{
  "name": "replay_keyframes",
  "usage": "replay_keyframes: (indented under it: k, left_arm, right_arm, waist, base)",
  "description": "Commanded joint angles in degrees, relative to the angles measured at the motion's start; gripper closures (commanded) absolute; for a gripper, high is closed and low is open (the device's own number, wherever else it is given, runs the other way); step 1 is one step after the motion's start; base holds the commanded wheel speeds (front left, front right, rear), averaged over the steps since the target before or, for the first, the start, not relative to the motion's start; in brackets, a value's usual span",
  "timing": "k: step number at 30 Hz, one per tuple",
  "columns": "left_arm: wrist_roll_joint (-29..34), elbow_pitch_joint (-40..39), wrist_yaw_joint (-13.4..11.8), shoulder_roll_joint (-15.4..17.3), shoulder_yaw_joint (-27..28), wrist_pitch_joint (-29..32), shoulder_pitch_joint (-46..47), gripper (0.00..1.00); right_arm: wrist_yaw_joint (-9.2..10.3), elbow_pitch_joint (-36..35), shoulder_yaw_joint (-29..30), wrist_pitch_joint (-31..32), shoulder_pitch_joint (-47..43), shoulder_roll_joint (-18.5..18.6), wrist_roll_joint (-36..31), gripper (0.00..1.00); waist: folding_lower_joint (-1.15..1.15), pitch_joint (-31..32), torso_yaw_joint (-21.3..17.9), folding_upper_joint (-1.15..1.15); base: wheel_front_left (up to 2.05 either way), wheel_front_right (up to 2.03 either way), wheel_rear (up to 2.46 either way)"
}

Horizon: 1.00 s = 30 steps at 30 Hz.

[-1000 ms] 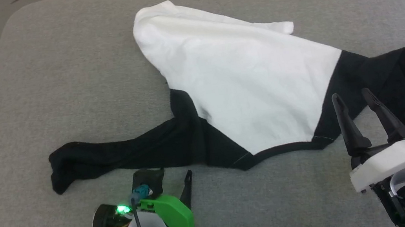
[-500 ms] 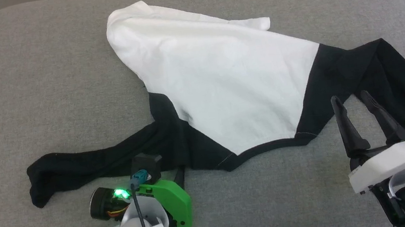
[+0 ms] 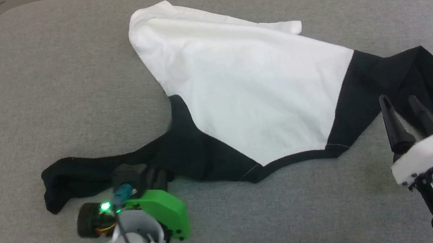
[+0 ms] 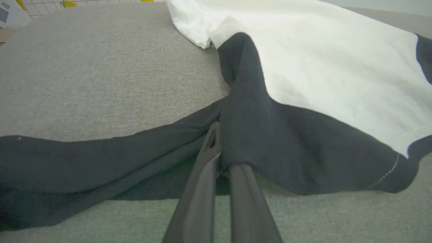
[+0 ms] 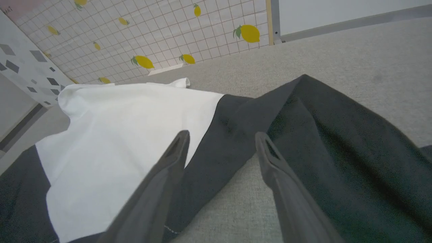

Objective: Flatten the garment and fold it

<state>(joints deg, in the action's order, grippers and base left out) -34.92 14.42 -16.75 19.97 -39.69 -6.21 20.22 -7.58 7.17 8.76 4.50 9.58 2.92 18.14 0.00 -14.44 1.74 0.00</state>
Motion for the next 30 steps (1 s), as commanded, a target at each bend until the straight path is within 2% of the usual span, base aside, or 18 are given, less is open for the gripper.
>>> replay_keyframes:
  k: [1,7,13,17,18,19,20,23,30]
  left_arm:
    - [-1.0,-0.1,-0.8,1.0,1.1,-0.6,-0.9,1.00]
    - [-2.5,0.2,-2.4,3.0,4.3,-1.6,-1.5,1.00]
    - [-3.2,0.2,-2.3,3.2,5.1,-1.9,-0.9,1.00]
    - [-3.5,0.4,-2.3,3.0,5.2,-2.1,-0.7,1.00]
    - [-3.5,0.4,-2.2,2.9,5.2,-2.2,-0.7,1.00]
    - [-3.6,0.5,-2.2,2.8,5.1,-2.2,-0.7,1.00]
    - [-3.6,0.5,-2.2,2.8,5.1,-2.2,-0.7,1.00]
    - [-3.9,0.8,-2.1,2.6,5.0,-2.3,-0.7,1.00]
    - [-4.3,0.8,-1.8,2.9,4.9,-2.3,-1.2,1.00]
  right_arm:
    - [0.09,2.1,0.6,1.8,2.2,0.0,0.9,0.00]
    - [0.09,11.2,3.5,7.6,7.9,0.0,1.6,0.00]
    - [0.09,18.6,6.8,7.8,13.8,0.0,-0.9,0.00]
    - [0.09,22.7,6.4,9.2,16.0,0.0,-1.6,0.00]
    - [0.09,23.4,6.0,9.6,16.3,0.0,-1.5,0.08]
    - [0.09,24.1,5.6,10.0,16.4,0.0,-1.4,0.36]
    - [0.09,24.5,5.2,10.3,16.5,0.0,-1.5,0.57]
    - [0.09,24.5,3.6,9.5,16.6,0.0,-1.2,1.00]
    - [0.09,18.8,1.8,7.0,13.7,0.0,-0.5,1.00]
  waist:
    - [0.00,-0.3,0.7,0.00]
    - [0.00,-1.3,2.1,0.00]
    - [0.00,-2.8,3.0,0.00]
    - [0.00,-3.4,3.1,0.00]
    - [0.00,-3.4,3.1,0.00]
    - [0.00,-3.5,3.0,0.00]
    - [0.00,-3.5,3.0,0.00]
    - [0.00,-3.2,2.8,0.00]
    - [0.00,-1.1,2.0,0.00]
  base:
    - [0.00,0.00,0.00]
    - [0.00,0.00,0.00]
    - [0.00,0.00,0.00]
    - [0.00,0.00,0.00]
    - [0.00,0.00,0.00]
    - [0.00,0.00,0.00]
    - [0.00,0.00,0.00]
    - [0.00,0.00,0.00]
    - [0.00,0.00,0.00]
